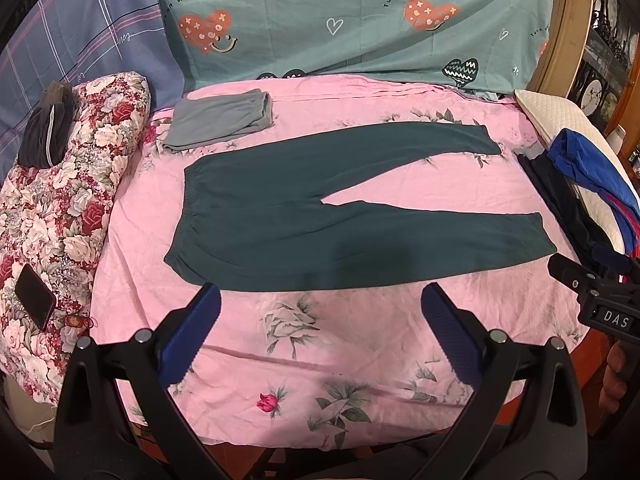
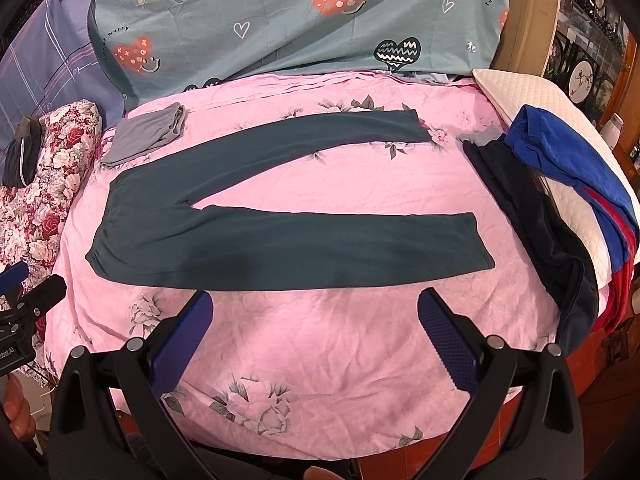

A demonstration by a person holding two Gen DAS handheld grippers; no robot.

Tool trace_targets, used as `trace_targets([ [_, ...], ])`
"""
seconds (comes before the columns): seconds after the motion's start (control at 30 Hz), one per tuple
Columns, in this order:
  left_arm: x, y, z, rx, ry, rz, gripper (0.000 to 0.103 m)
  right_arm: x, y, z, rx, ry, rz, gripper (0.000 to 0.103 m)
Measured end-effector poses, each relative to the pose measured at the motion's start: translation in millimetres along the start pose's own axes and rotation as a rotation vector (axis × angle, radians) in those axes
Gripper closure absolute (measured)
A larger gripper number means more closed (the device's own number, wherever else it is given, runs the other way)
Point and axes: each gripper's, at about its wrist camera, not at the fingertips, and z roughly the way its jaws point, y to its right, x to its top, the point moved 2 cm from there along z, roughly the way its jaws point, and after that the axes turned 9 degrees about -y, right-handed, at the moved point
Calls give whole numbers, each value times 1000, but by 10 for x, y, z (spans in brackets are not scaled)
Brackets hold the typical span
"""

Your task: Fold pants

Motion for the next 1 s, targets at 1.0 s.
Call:
trace_targets([
  [1.0,214,-261,248,-17,-21,-23,2,179,-103,186,4,-27,14,1],
])
